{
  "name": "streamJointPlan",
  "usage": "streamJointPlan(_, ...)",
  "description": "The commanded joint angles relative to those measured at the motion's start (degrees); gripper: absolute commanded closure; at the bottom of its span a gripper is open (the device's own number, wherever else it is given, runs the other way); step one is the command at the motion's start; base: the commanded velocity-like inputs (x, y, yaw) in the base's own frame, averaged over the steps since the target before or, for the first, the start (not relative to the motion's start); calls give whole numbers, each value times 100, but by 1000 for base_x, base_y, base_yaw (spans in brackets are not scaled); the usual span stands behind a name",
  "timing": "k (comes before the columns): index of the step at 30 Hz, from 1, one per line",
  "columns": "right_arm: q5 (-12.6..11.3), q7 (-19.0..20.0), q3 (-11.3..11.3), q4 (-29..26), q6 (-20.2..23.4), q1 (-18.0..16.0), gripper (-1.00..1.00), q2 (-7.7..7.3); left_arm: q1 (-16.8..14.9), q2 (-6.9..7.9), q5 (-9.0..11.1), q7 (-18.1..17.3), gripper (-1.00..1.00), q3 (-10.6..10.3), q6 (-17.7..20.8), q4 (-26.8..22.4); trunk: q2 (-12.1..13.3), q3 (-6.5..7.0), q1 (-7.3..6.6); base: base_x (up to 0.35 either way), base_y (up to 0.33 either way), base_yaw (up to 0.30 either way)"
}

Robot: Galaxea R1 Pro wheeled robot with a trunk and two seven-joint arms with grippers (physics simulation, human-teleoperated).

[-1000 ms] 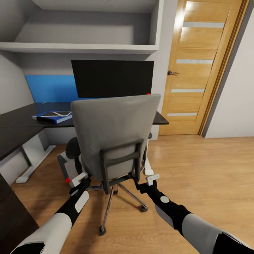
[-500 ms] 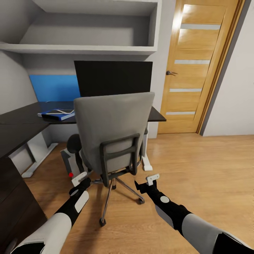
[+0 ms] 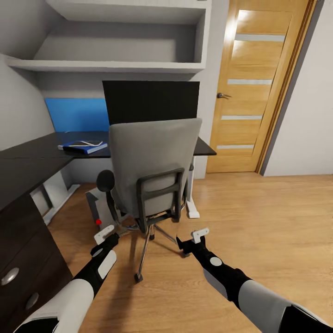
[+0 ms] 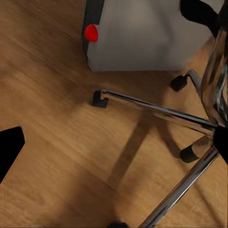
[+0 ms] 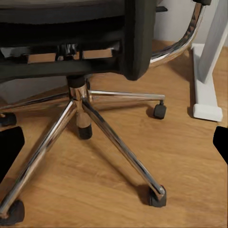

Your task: In the bedroom, organize the workspace by keeping the computer under the desk, ensuring the monitor is on the desk, placing the keyboard on the desk next to the monitor, placing the mouse on the desk next to the keyboard, moving the folder from the swivel chair onto the desk next to the mouse, stacking the notebook on top of the folder with the pen on top of the notebook, and positioning the swivel chair next to the desk.

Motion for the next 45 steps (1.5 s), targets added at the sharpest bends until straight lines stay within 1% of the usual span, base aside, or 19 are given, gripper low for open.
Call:
streamJointPlan(1, -59, -12, 48, -4, -23, -6, -100, -5, -3, -3, 61, -4, -100, 10, -32, 0, -2, -5, -5, -325, 48, 0)
streamJointPlan(15, -69, -52, 45, 10, -5, -6, -100, -2, -3, -8, 66, -4, -100, 10, -24, 0, -2, -5, -5, -333, -4, 0)
streamJointPlan(31, -75, -56, 39, 13, -13, -6, -100, -2, -3, -12, 70, -4, -100, 6, -15, 0, -2, -5, -5, -297, -185, 0)
streamJointPlan(32, -75, -56, 39, 13, -21, -6, -100, -2, -3, -28, 62, 3, -100, -5, -41, 0, -2, -5, -5, -56, -42, 0)
streamJointPlan(38, -75, -56, 39, 97, -30, -6, -100, -2, -3, -33, 54, 8, -100, -8, -28, 0, 6, 128, -20, -11, -9, 0)
streamJointPlan(45, -75, -56, 35, 110, -31, -6, -100, -4, -3, -42, 52, 30, -100, -14, -9, 0, 286, 253, -174, -63, 0, 0)
